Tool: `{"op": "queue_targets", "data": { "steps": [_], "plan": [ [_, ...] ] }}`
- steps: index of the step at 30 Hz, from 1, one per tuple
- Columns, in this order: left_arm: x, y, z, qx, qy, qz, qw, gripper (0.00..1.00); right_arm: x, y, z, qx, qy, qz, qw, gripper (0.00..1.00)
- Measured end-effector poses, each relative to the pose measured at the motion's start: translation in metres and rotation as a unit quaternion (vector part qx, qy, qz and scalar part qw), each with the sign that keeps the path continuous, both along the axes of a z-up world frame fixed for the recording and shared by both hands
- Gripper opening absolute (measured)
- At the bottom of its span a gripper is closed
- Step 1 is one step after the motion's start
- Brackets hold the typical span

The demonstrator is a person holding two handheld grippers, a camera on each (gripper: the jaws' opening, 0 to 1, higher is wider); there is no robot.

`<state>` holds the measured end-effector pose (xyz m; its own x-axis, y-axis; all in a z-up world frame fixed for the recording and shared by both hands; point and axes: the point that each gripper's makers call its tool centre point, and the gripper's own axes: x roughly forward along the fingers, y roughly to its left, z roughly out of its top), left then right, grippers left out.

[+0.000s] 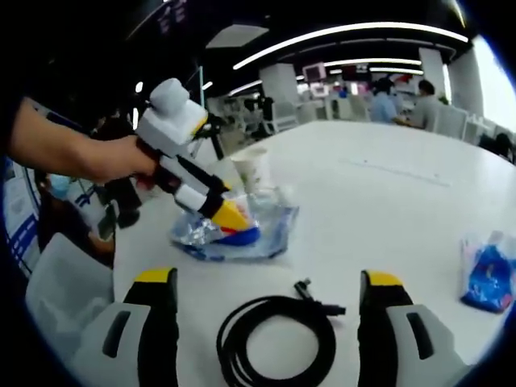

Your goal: Arrange the tabletop items into an orderly group along one side of the table until the central work area is clear of visible clutter.

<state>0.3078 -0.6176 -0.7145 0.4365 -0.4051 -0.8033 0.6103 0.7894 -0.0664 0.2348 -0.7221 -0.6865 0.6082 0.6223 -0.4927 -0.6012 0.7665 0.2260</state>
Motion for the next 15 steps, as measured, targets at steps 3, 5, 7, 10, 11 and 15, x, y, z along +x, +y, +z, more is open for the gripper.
{"op": "queue_targets", "data": {
  "steps": [3,5,7,10,11,15],
  "plan": [
    [-0.005,-0.003,0.002,-0.007,-0.009,-0.013,0.9998,0.36,0.000,0.000,0.001,0.002,0.000,-0.001,1.0000,0.91],
    [-0.009,-0.005,0.005,-0.013,-0.017,-0.022,0.9995,0.36,0.000,0.000,0.001,0.002,0.001,-0.001,1.0000,0.91],
    [-0.012,-0.010,0.008,-0.024,-0.026,-0.035,0.9988,0.36,0.001,0.000,0.001,0.004,0.000,-0.001,1.0000,0.90],
    [-0.018,-0.013,0.012,-0.031,-0.038,-0.052,0.9975,0.36,0.003,0.000,0.006,0.011,-0.001,-0.001,0.9999,0.86],
    [-0.019,-0.013,0.013,-0.031,-0.041,-0.055,0.9972,0.36,0.004,0.000,0.006,0.013,-0.001,0.000,0.9999,0.84],
    [-0.026,-0.016,0.015,-0.041,-0.051,-0.072,0.9953,0.36,0.008,0.002,0.013,0.026,-0.002,0.001,0.9997,0.77]
  ]
}}
